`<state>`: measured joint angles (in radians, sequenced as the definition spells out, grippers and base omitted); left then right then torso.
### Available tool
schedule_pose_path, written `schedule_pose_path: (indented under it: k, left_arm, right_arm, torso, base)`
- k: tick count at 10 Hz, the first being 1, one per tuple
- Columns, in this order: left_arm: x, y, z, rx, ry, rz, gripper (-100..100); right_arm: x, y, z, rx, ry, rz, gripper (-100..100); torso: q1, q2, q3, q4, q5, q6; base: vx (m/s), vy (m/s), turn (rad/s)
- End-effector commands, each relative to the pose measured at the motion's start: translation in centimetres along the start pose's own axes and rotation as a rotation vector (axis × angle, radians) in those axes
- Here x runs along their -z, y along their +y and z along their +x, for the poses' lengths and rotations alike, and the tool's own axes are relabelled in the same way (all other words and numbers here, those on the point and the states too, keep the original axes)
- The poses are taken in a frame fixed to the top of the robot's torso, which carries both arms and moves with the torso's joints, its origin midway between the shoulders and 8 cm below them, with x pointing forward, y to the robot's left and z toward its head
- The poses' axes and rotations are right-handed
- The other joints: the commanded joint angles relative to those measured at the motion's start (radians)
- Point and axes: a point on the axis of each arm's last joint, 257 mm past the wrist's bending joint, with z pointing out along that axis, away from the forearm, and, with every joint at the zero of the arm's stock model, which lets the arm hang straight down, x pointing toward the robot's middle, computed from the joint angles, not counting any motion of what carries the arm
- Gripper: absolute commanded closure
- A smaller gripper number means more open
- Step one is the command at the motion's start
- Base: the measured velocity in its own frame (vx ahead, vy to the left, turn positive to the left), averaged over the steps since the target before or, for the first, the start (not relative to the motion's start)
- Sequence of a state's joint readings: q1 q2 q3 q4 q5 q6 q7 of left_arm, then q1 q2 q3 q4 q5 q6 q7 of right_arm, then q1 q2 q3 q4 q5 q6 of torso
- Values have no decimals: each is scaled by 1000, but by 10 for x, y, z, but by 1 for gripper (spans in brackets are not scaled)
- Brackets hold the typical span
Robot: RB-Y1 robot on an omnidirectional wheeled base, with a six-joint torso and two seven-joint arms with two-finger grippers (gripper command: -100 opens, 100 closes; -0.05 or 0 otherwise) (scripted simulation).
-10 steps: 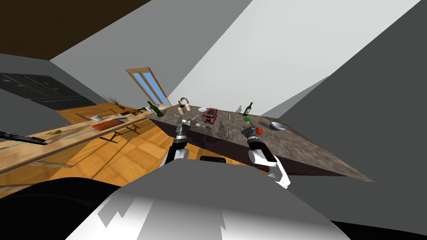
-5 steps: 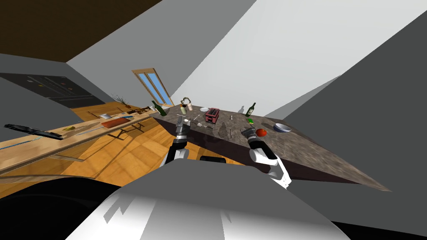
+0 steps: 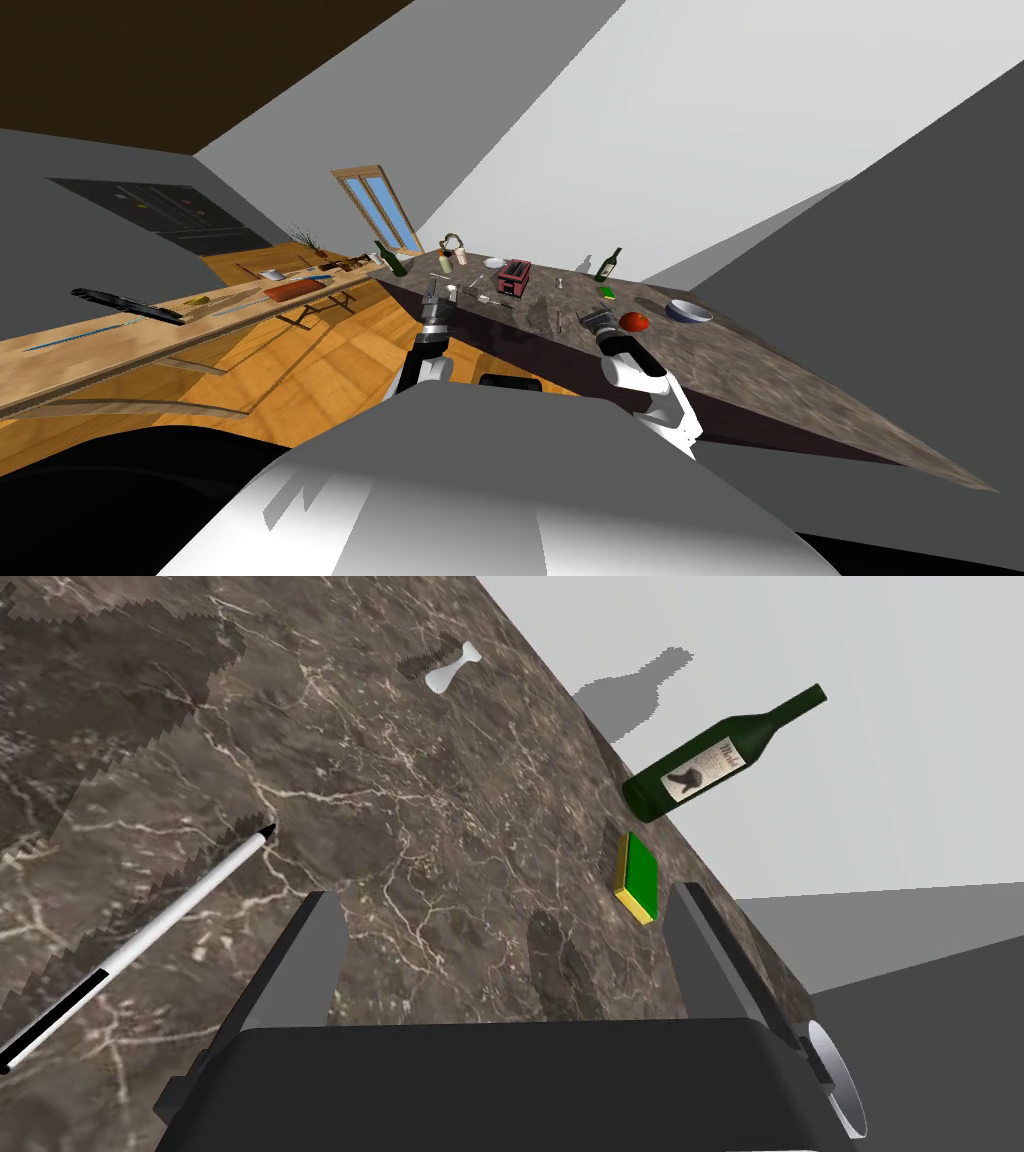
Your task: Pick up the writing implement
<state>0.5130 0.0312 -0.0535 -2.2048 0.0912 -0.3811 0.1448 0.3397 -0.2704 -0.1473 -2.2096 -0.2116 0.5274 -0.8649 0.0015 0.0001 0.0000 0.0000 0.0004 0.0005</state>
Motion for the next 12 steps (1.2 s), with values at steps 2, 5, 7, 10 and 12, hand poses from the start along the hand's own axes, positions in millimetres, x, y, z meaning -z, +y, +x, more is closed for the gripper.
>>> schedule_pose_path:
  k: [2, 5, 7, 10, 12]
  left_arm:
    - [0, 0, 0, 0, 0, 0, 0]
    - [0, 0, 0, 0, 0, 0, 0]
    - [0, 0, 0, 0, 0, 0, 0]
    - [0, 0, 0, 0, 0, 0, 0]
    - [0, 0, 0, 0, 0, 0, 0]
  right_arm:
    - [-3, -4, -16, -69, -56, 38, -100]
    - [-4, -10, -31, -136, -114, 74, -100]
    - [-5, -13, -45, -189, -165, 100, -100]
    - [-4, -20, -63, -265, -236, 133, -100]
    - [-4, -23, -76, -320, -289, 152, -100]
  torso:
    - [-1, 0, 0, 0, 0, 0]
    - [-1, 0, 0, 0, 0, 0]
    - [0, 0, 0, 0, 0, 0]
    - [-1, 0, 0, 0, 0, 0]
    - [0, 0, 0, 0, 0, 0]
  base:
    - [1, 18, 40]
    - [1, 21, 59]
    - [1, 26, 85]
    - [0, 22, 50]
    - [4, 28, 80]
